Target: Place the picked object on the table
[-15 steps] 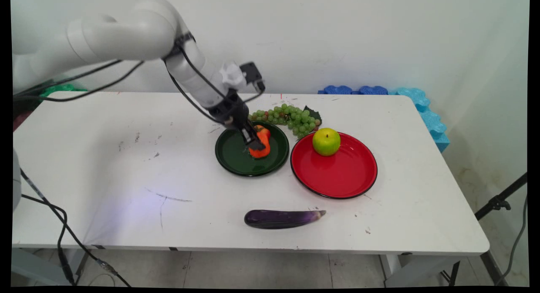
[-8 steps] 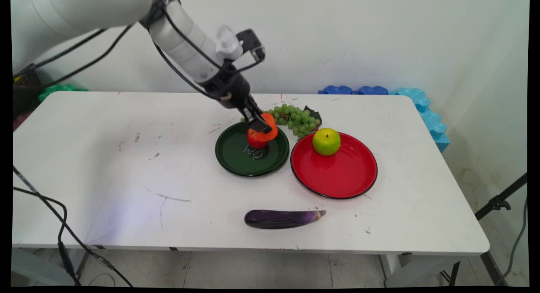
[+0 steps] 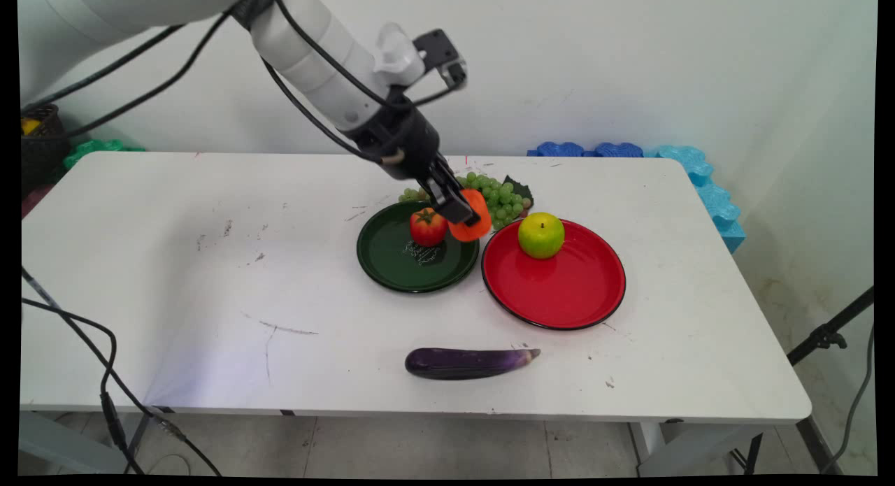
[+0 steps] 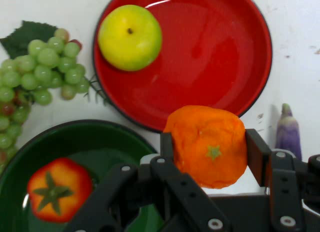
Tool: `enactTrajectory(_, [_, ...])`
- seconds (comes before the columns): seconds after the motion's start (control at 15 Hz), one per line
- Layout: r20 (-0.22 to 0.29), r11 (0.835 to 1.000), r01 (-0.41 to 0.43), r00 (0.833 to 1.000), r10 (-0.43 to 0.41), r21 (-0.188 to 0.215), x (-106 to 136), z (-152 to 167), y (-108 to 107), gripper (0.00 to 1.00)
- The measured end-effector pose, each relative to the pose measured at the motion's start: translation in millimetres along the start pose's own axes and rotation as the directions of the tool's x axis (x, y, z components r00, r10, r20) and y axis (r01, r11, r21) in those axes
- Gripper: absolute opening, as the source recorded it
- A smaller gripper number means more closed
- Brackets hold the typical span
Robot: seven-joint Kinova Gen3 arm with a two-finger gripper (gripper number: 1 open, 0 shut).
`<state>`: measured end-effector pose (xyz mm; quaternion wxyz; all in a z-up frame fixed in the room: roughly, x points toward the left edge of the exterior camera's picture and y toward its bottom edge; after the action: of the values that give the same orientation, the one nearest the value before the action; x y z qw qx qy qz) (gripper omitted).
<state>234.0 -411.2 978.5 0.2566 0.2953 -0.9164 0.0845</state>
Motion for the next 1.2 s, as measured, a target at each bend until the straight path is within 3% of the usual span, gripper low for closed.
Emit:
enactTrajectory(0.4, [0.020,0.999,-0.029,0.999,0.029,-0.030,-5,33,18,0.00])
enactTrajectory(1.2, [0.060,0.995,-0.060,0.996,0.065,-0.076,-38,88,31,0.00])
